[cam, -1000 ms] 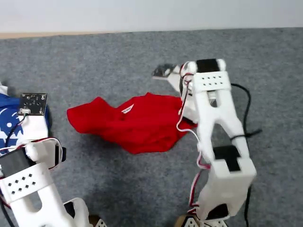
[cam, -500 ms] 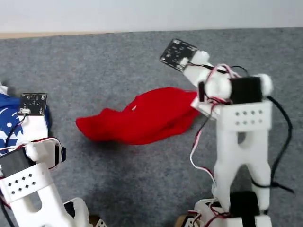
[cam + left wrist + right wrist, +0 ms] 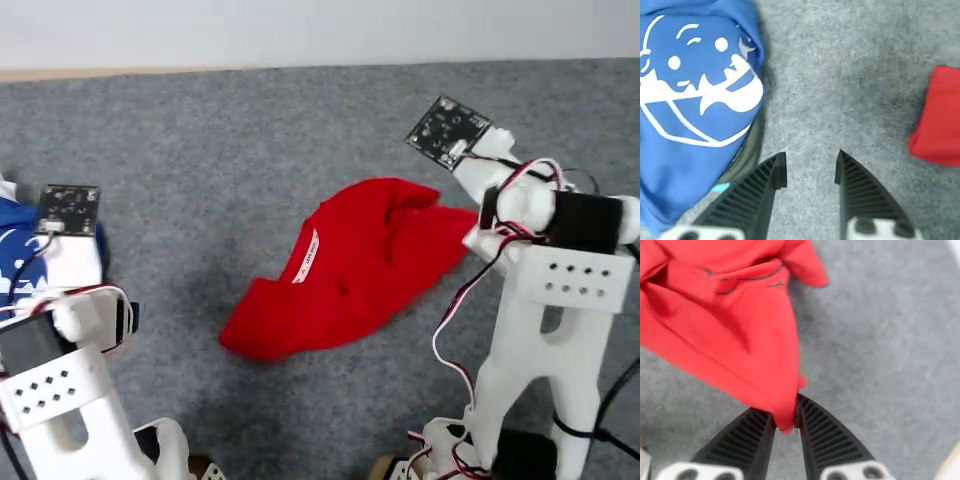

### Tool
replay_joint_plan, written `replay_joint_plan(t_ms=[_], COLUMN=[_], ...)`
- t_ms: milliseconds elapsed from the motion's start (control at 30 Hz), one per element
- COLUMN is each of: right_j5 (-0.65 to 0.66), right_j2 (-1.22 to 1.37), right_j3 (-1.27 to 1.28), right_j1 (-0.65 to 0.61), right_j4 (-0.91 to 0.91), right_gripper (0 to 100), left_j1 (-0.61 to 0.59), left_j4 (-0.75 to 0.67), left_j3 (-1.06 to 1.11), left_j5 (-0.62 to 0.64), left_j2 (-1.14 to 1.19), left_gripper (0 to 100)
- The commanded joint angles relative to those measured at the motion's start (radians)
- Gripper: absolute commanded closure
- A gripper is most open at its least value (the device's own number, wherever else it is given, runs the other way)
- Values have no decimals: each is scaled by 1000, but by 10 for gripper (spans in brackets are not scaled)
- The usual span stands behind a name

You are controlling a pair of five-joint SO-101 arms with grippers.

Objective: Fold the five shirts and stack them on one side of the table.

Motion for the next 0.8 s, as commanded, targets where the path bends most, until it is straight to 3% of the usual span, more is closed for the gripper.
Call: replay_joint_plan(t_ms=[0, 167, 300, 533, 767], right_j5=[11, 11, 11, 9, 6], right_j2=[-38, -38, -38, -38, -38], right_j3=[37, 75, 110, 210, 310], right_j1=[15, 15, 16, 38, 41], right_j4=[35, 33, 33, 27, 24], right_gripper=[987, 987, 988, 988, 988], left_j1=[86, 310, 440, 459, 463], left_j4=[17, 5, -95, -264, -299], left_j3=[-15, 41, 119, 189, -50], left_j5=[-6, -9, -9, -8, -8], left_j2=[-9, -8, -6, 192, 514], left_gripper=[829, 827, 827, 825, 775])
